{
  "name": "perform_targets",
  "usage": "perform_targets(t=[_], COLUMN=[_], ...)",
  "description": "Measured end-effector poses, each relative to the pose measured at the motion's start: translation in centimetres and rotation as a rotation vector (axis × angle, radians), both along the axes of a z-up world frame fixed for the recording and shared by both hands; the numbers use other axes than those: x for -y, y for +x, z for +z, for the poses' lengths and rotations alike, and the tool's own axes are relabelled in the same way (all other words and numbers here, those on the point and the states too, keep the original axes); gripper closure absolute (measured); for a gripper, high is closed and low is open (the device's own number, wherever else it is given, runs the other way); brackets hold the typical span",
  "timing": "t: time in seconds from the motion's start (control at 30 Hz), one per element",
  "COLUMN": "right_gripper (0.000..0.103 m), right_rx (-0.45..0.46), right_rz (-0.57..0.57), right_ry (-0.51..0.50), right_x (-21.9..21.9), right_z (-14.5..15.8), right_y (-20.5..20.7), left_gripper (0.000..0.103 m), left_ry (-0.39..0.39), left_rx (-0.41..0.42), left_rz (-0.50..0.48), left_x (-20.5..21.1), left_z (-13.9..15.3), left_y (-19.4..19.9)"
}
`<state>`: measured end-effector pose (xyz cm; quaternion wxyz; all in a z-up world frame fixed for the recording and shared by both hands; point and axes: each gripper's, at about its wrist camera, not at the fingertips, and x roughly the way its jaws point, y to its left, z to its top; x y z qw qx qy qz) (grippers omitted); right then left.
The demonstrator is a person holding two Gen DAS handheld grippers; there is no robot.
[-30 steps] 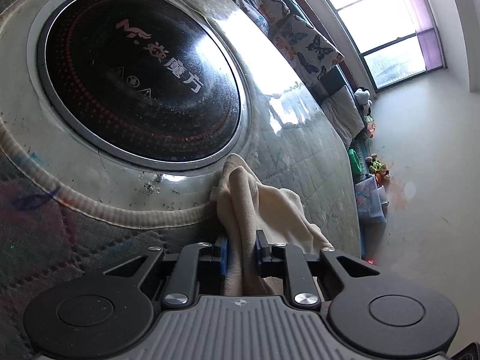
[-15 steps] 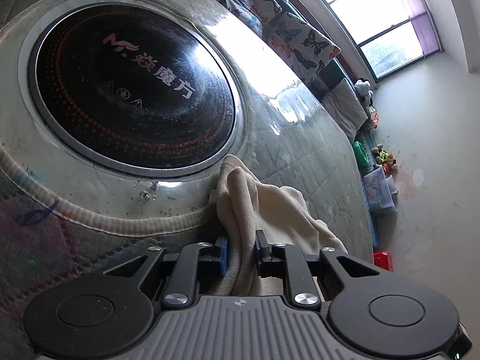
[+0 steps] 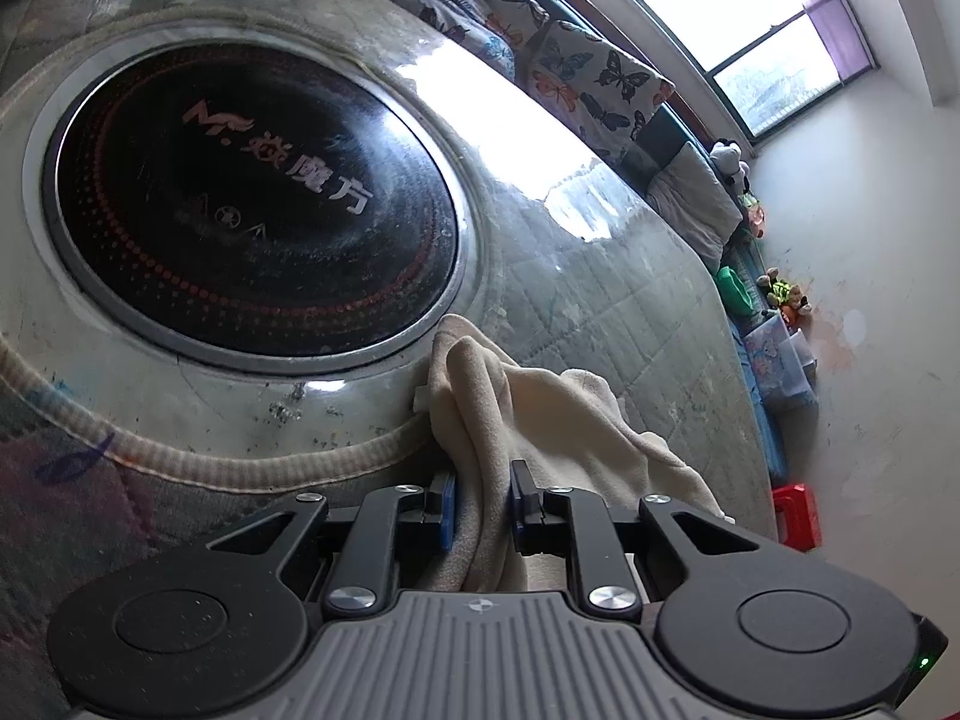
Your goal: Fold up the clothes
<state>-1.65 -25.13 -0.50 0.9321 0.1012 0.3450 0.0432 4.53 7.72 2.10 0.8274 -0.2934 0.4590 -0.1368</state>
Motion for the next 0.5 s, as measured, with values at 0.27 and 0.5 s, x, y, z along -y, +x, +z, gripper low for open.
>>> perform_targets(t=[0.27,0.5], right_gripper=[0.093,0.093], right_rx=[0.087,0.168], right_rz=[-0.02,-0.111], right_ry=[-0.012,-0.08], right_x=[0.2,2.9], right_z=[2.5,5.7], right_y=[-2.1,-5.5], left_gripper=[0.087,0.088], left_ry=[0.046,0.056], left_rx=[0.106,0.158], left_rz=[-0.079,-0.198], left_x=[2.4,7.9], left_z=[2.9,4.2], left_y=[-0.1,0.4])
